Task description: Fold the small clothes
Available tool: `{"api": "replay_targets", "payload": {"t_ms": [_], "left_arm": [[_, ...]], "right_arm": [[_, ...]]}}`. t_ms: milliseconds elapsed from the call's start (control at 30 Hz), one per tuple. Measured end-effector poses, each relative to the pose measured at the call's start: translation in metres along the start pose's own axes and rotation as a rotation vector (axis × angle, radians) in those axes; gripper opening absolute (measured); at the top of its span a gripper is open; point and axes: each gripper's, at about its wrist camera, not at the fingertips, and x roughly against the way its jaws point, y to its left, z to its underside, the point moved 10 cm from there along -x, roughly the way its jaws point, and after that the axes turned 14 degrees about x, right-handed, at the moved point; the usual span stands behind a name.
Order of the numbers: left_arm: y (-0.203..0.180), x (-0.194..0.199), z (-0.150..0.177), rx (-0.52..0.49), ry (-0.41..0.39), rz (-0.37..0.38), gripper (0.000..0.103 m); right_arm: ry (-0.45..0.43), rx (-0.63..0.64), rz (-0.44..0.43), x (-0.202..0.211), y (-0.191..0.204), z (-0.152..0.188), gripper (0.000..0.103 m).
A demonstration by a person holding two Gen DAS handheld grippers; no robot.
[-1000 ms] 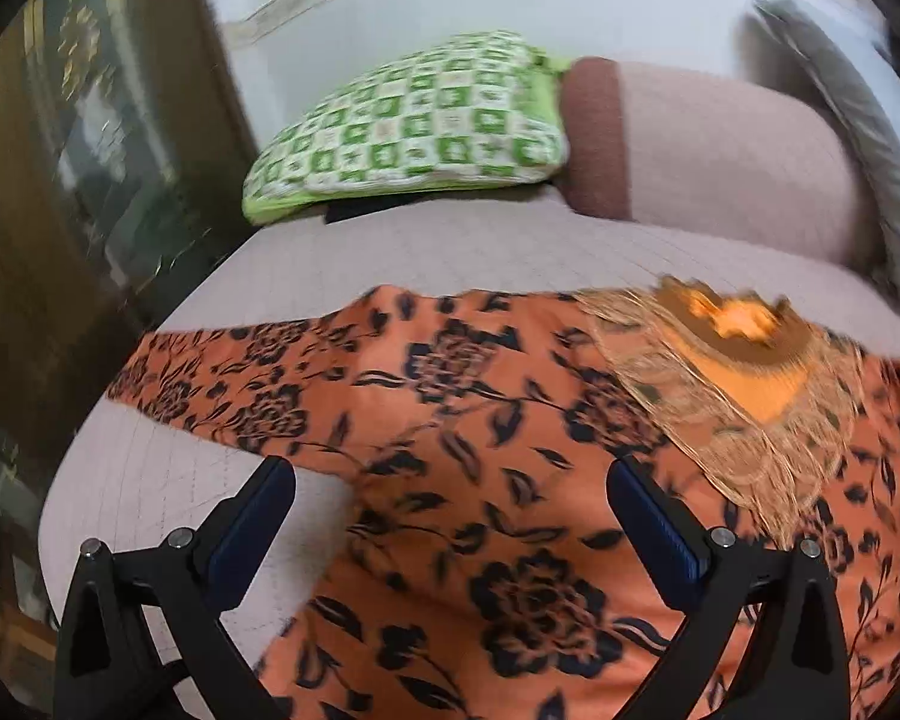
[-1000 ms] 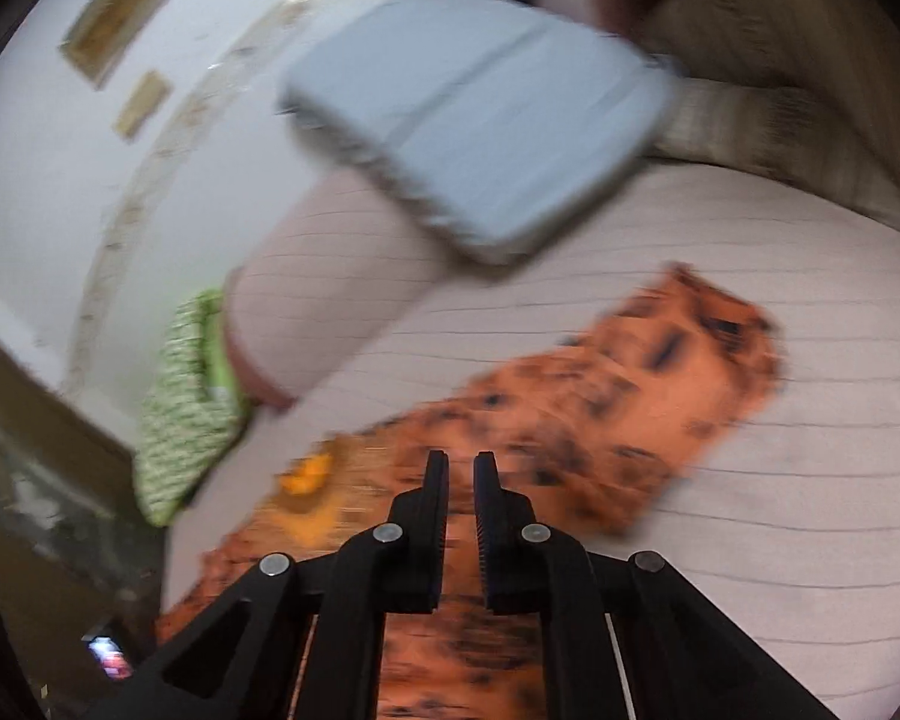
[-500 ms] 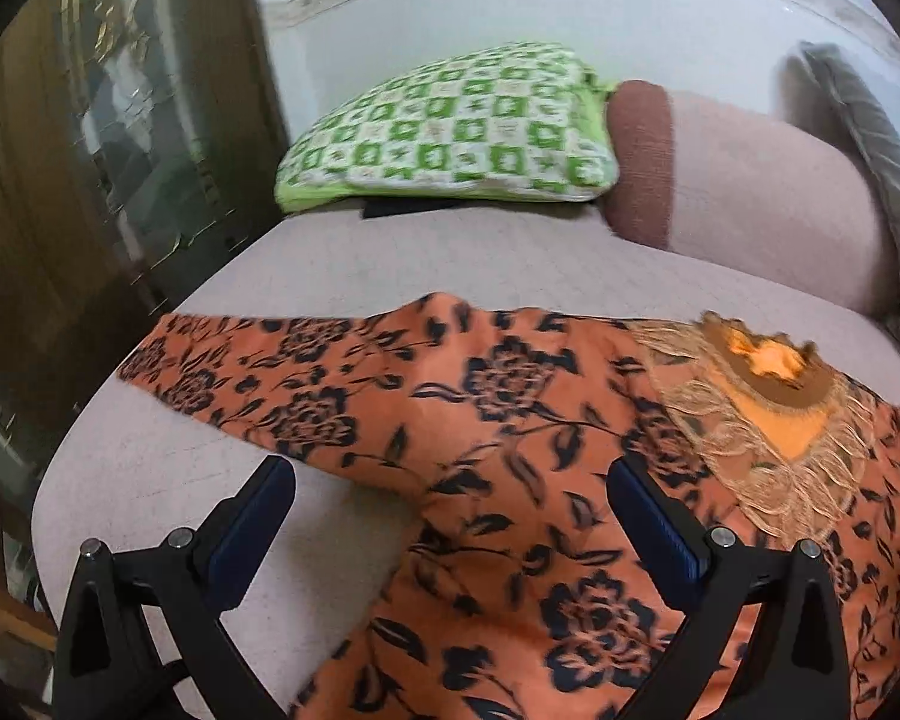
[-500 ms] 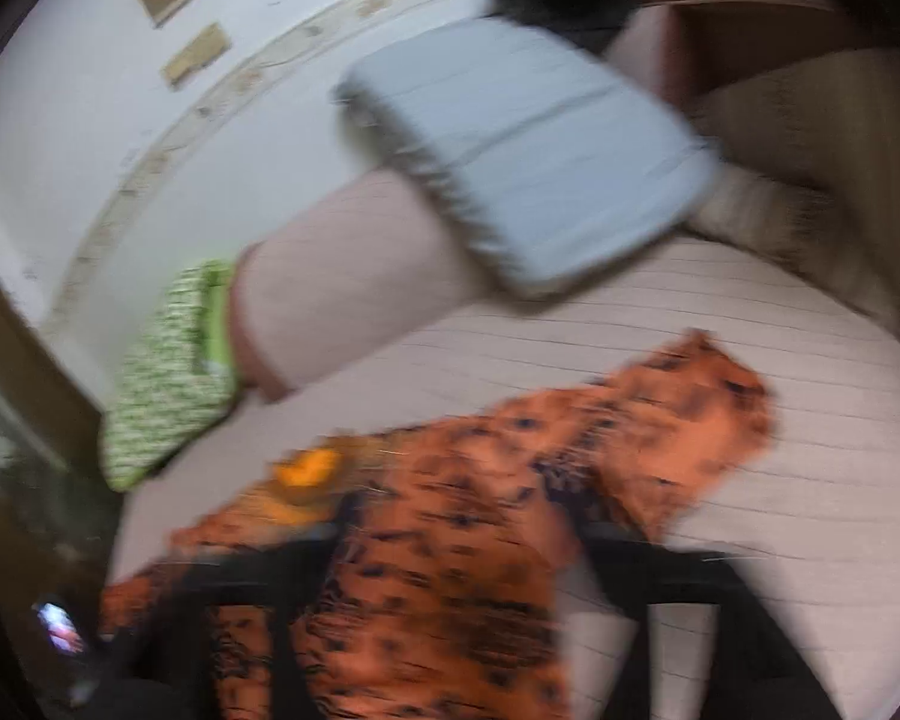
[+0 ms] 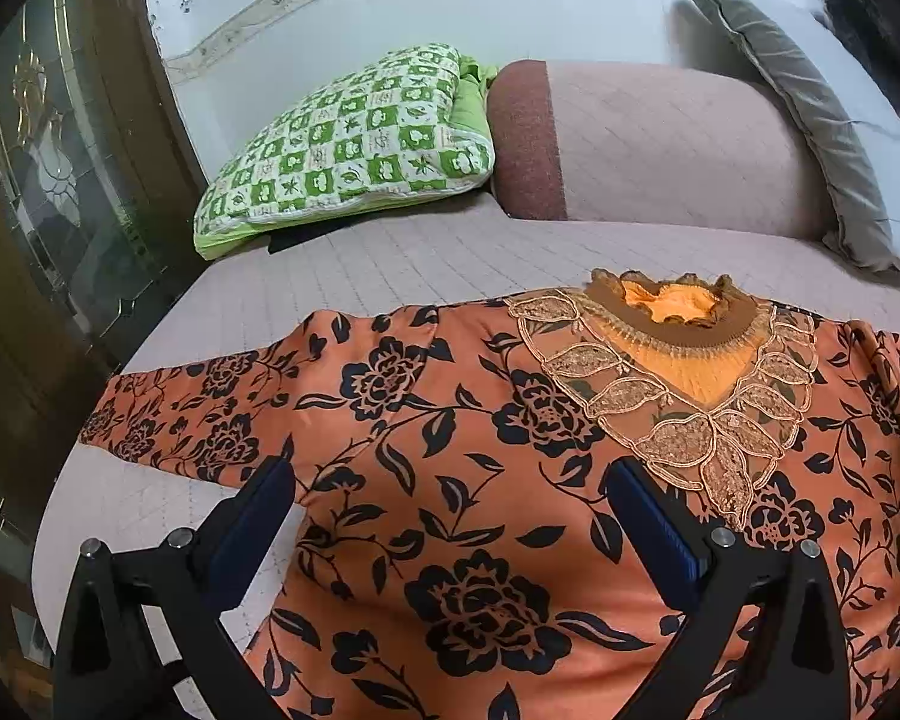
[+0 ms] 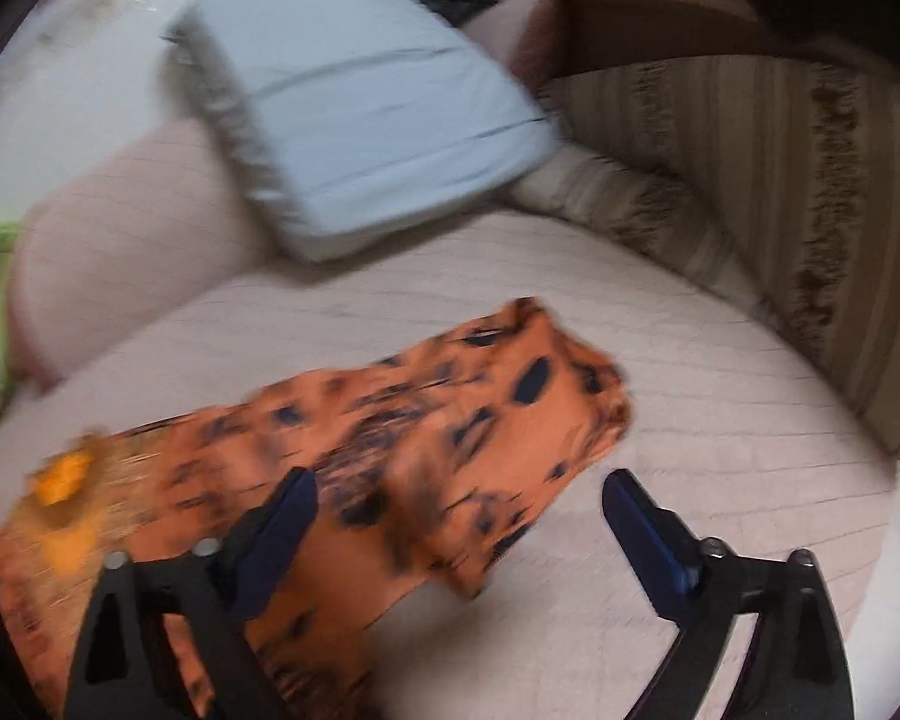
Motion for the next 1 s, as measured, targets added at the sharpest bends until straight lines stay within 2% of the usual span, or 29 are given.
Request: {"api": "replay_targets", "payload": {"t_ms": [33,67,100,133,167,233,300,333,433,467,567,667,800,933,1000], "left_arm": [[0.001,-0.001,0.001,0.002,0.004,0.002,0.103],[0.002,-0.002,0.001,0.006,0.011,0.003,0.103],[0.005,-0.003,0.001,0.012,0.016,0.002,0.103],[0.007,-0.004,0.001,0.018,0.019,0.001,0.103],[0.009,-0.005,0.001,0.027,0.022,0.000,0.103],[0.014,-0.005,0.000,0.048,0.031,0.004,0.103],[0.018,-0.005,-0.001,0.067,0.040,0.008,0.103],[0.020,-0.005,-0.002,0.072,0.039,0.005,0.103],[0.033,-0.004,-0.008,0.100,0.033,-0.014,0.103],[0.041,-0.004,-0.011,0.120,0.030,-0.021,0.103],[0.061,-0.006,-0.018,0.169,0.034,-0.036,0.103],[0.092,-0.013,-0.026,0.239,0.046,-0.076,0.103],[0.136,-0.021,-0.033,0.339,0.068,-0.127,0.103],[0.177,-0.024,-0.033,0.451,0.093,-0.160,0.103],[0.188,-0.026,-0.031,0.484,0.106,-0.164,0.103]], "right_arm": [[0.034,-0.007,0.018,-0.017,-0.006,0.005,0.020],[0.086,-0.017,-0.003,-0.032,-0.010,0.012,0.008],[0.115,-0.044,-0.030,-0.038,-0.012,0.018,0.007],[0.130,-0.125,-0.081,-0.042,-0.022,0.025,0.007],[0.127,-0.154,-0.102,-0.041,-0.027,0.026,0.007],[0.098,-0.218,-0.220,-0.029,-0.031,0.022,0.006],[0.079,-0.226,-0.315,-0.012,-0.023,0.012,0.006],[0.054,-0.234,-0.430,0.006,-0.009,-0.001,0.006],[0.020,-0.207,-0.659,0.055,0.042,-0.029,0.006],[0.011,-0.187,-0.698,0.066,0.054,-0.035,0.006],[0.002,-0.087,-0.870,0.114,0.125,-0.053,0.006],[0.027,-0.022,-0.993,0.142,0.195,-0.054,0.006],[0.092,0.043,-1.072,0.158,0.273,-0.035,0.006],[0.184,0.125,-1.080,0.147,0.345,-0.004,0.008],[0.236,0.188,-1.047,0.133,0.379,0.014,0.011]]}}
